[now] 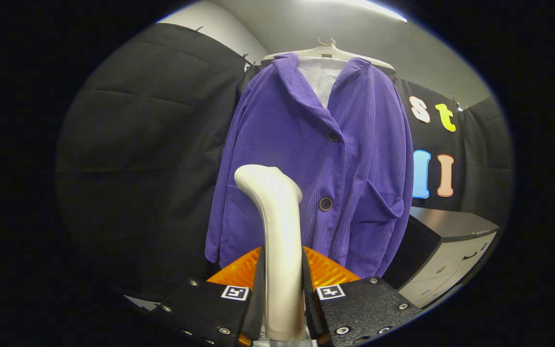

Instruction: Iron the clothes twice with a garment steamer, once on the left side and once on the right side.

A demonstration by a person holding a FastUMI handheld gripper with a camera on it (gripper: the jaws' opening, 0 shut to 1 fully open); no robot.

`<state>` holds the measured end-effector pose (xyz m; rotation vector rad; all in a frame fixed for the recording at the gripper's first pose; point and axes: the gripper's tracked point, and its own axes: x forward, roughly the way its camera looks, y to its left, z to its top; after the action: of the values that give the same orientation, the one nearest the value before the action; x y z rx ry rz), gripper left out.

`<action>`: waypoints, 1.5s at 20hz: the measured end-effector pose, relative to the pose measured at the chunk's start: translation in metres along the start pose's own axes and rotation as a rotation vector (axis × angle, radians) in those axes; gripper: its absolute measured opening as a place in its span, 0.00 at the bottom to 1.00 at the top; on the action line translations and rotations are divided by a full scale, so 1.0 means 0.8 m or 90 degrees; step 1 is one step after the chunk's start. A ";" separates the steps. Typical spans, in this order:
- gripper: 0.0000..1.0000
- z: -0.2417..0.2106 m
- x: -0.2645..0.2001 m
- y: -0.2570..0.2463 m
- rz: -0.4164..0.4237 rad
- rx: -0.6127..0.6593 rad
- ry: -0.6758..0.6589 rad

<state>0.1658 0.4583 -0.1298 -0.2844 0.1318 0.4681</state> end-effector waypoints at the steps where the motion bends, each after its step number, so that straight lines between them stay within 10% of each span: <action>1: 0.37 -0.008 -0.002 0.001 0.001 -0.003 0.006; 30: 0.37 -0.181 -0.074 0.033 0.031 0.017 0.159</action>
<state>0.0927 0.4121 -0.2626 -0.3136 0.3891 0.4777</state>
